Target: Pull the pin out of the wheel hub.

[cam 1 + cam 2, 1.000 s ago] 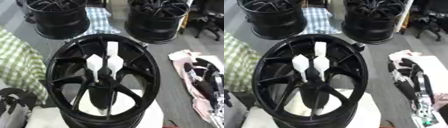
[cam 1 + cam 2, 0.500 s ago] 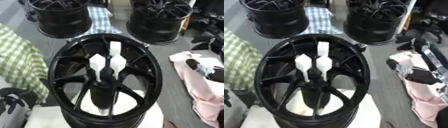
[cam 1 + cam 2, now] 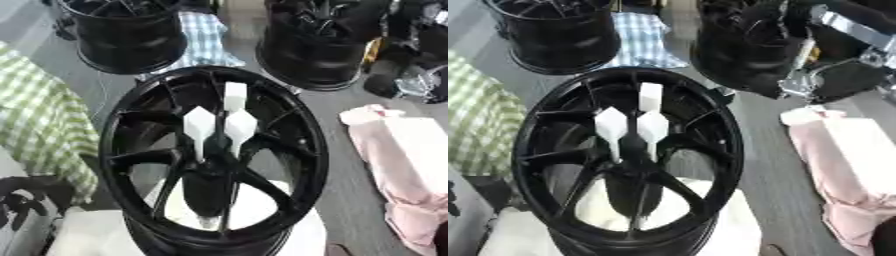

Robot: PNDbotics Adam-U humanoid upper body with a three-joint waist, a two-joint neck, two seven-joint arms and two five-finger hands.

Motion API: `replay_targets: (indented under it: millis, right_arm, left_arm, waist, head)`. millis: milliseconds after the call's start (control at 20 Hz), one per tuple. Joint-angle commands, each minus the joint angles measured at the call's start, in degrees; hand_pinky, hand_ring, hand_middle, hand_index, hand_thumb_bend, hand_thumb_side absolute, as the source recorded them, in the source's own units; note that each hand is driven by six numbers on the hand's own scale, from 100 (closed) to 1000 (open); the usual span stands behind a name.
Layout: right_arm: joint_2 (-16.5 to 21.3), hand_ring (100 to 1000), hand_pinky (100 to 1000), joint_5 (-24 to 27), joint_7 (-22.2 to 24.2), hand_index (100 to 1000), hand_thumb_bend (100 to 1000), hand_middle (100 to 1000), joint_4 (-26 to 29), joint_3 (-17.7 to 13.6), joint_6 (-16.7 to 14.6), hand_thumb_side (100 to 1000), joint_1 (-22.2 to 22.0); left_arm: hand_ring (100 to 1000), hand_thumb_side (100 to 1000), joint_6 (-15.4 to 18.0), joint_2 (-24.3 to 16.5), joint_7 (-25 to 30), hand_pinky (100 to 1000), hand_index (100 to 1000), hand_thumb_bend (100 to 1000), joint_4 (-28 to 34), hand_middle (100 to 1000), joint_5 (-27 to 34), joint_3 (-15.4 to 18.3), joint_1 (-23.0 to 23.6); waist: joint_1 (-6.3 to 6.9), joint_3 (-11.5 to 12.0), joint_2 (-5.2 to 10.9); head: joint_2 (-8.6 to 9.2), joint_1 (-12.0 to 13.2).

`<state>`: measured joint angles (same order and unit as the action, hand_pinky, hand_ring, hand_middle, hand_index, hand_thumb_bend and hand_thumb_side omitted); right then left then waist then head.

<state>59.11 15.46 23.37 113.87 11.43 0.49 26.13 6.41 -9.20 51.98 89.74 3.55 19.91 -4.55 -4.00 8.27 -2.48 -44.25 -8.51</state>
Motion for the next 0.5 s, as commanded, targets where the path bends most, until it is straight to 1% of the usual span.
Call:
replay_targets:
  millis: [50,100,200,250,400,500]
  right_arm:
    - [-1.3,822,829,-1.7,5.1,936,481,892,0.7,2.0,5.3,431,5.1]
    - [-2.2,826,830,-2.6,5.9,936,481,894,0.7,2.7,7.0,430,6.5]
    - [-3.1,826,830,-3.6,6.7,936,481,894,0.7,3.4,8.8,430,8.0]
    - [-4.0,844,834,-4.3,7.1,939,480,900,0.7,4.0,10.4,424,8.9]
    - [-6.6,845,834,-6.9,8.7,941,478,898,0.4,5.8,15.7,418,11.5]
    - [-8.0,845,833,-8.5,9.7,940,477,893,-0.9,6.7,17.8,413,12.9]
  left_arm:
    - [205,863,0.1,-1.5,0.0,520,708,100,1.3,510,0.1,-0.6,-0.7]
    - [206,864,0.1,-1.4,0.0,520,708,100,1.3,510,0.1,-0.7,-0.8]
    - [206,864,0.0,-1.4,0.0,520,708,100,1.3,510,0.1,-0.8,-0.9]
    - [205,865,-0.1,-1.4,0.0,521,708,100,1.3,510,0.0,-1.1,-1.1]
    - [206,865,-0.1,-1.3,0.0,521,708,100,1.3,510,0.0,-1.8,-1.7]
    - [204,864,-0.1,-1.2,0.0,520,708,100,1.3,510,0.0,-2.1,-2.1]
  waist:
    - [0.14,0.5,0.32]
    - [0.12,0.7,0.3]
    - [0.11,0.8,0.3]
    - [0.1,1.2,0.17]
    - [0.04,2.0,-0.18]
    - [0.07,2.5,-0.45]
  head:
    - [0.13,-0.8]
    - [0.13,-1.0]
    - [0.13,-1.1]
    - [0.13,-1.5]
    - [0.13,-2.0]
    - [0.13,-2.3]
